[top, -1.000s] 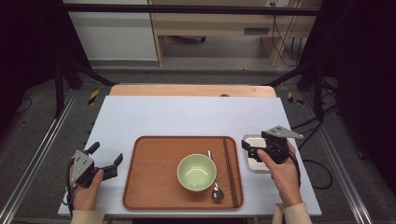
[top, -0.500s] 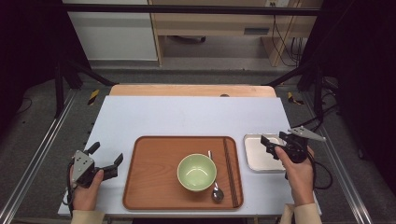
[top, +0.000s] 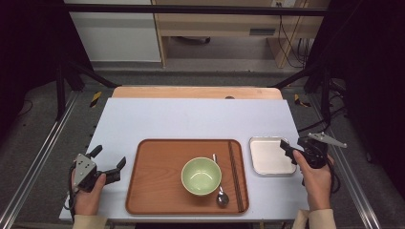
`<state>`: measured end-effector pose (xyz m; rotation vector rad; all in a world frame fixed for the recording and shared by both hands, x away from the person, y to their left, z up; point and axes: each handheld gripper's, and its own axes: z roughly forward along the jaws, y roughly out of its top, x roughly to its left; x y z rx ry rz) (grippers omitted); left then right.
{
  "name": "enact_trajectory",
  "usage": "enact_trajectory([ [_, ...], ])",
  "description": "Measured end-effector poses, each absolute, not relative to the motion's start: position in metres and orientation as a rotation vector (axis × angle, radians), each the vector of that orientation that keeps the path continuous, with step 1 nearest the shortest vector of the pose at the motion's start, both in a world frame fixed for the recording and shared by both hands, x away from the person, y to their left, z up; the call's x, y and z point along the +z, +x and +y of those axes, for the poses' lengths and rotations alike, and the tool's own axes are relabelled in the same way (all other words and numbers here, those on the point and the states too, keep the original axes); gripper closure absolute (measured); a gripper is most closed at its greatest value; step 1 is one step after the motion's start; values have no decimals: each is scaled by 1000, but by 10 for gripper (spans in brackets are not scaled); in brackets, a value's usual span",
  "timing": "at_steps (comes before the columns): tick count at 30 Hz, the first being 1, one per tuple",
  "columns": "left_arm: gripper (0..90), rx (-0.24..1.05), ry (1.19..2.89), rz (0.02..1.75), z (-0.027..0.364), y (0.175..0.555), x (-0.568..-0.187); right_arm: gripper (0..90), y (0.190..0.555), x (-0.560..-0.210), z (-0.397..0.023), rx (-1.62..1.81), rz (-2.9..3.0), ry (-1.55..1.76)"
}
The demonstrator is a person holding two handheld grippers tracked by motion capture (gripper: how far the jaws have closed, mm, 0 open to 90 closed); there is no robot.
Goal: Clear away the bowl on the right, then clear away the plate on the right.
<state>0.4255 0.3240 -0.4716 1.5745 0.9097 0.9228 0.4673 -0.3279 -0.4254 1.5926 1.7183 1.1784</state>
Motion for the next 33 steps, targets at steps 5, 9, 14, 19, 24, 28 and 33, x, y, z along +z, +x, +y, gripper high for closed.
enact_trajectory([
  [5, 36, 919, 1580, 920, 324, 427, -473, 305, 468, -434, -336, 1131, 1711, 1624],
  [9, 36, 920, 1582, 917, 324, 426, -473, 366, 468, -440, -343, 1094, 1698, 1653],
  [14, 36, 919, 1581, 917, 324, 426, -473, 483, 468, -449, -351, 1066, 1702, 1696],
  [19, 36, 922, 1585, 915, 323, 426, -473, 577, 468, -452, -356, 1059, 1704, 1717],
  [24, 36, 923, 1589, 913, 322, 427, -473, 657, 468, -458, -362, 1045, 1712, 1763],
  [28, 37, 923, 1589, 913, 322, 427, -473, 700, 468, -460, -362, 1063, 1727, 1798],
  [33, 37, 923, 1590, 912, 322, 426, -473, 738, 470, -463, -360, 1058, 1762, 1804],
])
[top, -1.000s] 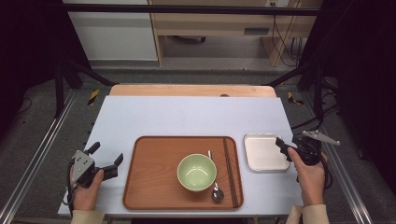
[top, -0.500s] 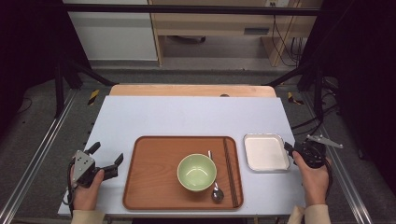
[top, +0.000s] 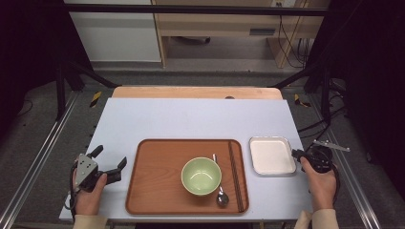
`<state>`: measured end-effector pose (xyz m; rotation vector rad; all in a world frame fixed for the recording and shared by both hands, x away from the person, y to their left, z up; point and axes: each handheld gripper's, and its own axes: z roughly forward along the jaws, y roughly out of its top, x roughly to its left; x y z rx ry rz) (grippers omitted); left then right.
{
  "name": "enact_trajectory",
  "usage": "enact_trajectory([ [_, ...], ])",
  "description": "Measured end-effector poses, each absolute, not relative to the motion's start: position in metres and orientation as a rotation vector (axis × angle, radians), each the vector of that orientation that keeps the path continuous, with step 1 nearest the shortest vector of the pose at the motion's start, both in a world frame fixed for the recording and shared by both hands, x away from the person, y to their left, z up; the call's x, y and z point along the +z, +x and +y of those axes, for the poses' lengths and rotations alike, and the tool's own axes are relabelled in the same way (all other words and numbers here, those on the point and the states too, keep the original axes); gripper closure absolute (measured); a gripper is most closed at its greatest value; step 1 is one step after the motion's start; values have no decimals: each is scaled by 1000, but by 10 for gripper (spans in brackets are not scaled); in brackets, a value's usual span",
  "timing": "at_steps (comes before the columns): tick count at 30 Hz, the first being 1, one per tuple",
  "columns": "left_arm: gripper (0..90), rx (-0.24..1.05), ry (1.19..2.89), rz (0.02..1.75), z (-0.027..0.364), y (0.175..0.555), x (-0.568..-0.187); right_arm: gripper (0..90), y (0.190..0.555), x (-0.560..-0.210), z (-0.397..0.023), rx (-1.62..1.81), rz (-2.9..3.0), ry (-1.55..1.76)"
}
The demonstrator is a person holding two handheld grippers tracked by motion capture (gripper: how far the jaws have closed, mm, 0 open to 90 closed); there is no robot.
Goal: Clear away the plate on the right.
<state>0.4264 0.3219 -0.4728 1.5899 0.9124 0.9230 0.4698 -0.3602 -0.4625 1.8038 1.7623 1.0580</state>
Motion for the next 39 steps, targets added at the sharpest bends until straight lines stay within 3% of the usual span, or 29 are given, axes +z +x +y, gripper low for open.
enact_trajectory([
  [39, 38, 930, 1603, 906, 320, 426, -473, 832, 474, -476, -360, 1016, 1832, 1939],
])
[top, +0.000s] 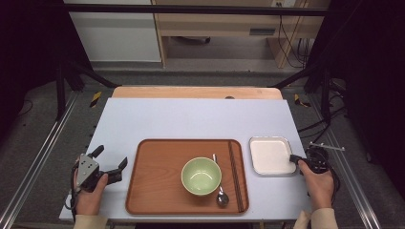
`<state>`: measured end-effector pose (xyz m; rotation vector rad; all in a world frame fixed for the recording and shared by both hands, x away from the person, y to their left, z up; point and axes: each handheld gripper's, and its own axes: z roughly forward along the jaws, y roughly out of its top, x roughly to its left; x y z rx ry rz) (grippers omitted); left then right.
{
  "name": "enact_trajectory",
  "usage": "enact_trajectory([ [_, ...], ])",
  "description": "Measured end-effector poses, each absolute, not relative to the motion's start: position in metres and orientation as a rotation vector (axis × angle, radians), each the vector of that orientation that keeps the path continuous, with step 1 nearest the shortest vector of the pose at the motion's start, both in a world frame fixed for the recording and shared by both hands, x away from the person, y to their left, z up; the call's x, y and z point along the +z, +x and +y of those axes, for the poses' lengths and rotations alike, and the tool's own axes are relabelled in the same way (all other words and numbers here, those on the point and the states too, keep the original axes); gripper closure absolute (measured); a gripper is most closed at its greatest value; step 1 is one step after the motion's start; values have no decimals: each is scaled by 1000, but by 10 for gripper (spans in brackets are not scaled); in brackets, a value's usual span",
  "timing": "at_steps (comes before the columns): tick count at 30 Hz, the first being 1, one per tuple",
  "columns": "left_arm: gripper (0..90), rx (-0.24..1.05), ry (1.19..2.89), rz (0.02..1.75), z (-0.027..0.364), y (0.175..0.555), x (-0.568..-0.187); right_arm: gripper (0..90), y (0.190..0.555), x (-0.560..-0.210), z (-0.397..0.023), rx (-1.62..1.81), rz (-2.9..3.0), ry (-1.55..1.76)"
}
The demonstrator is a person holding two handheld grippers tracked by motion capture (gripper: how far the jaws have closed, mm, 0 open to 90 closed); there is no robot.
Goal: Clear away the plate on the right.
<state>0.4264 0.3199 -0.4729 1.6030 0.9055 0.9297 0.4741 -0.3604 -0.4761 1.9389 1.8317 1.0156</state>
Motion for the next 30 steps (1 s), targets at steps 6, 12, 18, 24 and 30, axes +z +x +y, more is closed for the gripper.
enact_trajectory([
  [6, 38, 929, 1601, 907, 320, 427, -473, 865, 474, -475, -359, 1025, 1822, 1962],
  [12, 39, 931, 1605, 906, 320, 427, -473, 877, 475, -475, -360, 1028, 1809, 1978],
  [18, 40, 931, 1600, 910, 320, 427, -473, 889, 473, -470, -361, 1088, 1773, 1985],
  [24, 40, 930, 1596, 909, 320, 426, -472, 890, 470, -462, -359, 1131, 1734, 1945],
  [30, 47, 910, 1568, 931, 320, 424, -468, 890, 467, -446, -346, 1230, 1681, 1850],
])
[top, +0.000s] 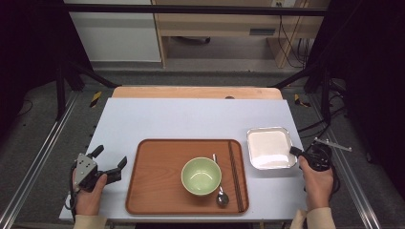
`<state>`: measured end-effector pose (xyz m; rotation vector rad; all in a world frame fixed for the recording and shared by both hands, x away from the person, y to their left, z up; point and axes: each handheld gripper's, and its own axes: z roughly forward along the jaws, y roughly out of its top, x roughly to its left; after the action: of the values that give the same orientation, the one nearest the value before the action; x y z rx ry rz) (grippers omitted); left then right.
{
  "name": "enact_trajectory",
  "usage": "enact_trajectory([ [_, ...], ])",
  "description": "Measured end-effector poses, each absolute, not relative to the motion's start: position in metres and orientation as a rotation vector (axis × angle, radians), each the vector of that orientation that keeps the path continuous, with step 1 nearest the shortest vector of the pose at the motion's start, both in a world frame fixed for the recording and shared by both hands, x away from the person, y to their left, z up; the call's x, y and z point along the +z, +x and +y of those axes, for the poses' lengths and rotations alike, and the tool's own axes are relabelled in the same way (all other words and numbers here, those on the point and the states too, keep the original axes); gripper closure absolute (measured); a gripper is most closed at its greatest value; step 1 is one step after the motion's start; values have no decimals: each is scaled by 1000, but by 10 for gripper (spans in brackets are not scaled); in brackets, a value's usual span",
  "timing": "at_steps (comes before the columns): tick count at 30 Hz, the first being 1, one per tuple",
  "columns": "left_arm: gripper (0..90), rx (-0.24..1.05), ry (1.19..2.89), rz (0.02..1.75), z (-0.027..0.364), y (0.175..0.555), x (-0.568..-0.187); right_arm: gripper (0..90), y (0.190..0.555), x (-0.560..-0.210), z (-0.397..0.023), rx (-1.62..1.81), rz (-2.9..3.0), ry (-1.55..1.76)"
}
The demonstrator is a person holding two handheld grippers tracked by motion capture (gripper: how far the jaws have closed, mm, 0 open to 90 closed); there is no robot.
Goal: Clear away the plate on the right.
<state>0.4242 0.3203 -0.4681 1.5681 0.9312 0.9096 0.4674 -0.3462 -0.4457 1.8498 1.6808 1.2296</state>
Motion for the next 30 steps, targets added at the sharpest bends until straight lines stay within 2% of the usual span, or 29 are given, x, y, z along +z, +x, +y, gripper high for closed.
enact_trajectory([
  [14, 44, 911, 1523, 921, 307, 417, -440, 890, 495, -400, -296, 1325, 1640, 1718],
  [22, 79, 915, 1551, 867, 276, 428, -414, 890, 508, -378, -250, 1397, 1673, 1647],
  [30, 143, 860, 1544, 808, 233, 446, -374, 890, 520, -365, -194, 1447, 1737, 1538],
])
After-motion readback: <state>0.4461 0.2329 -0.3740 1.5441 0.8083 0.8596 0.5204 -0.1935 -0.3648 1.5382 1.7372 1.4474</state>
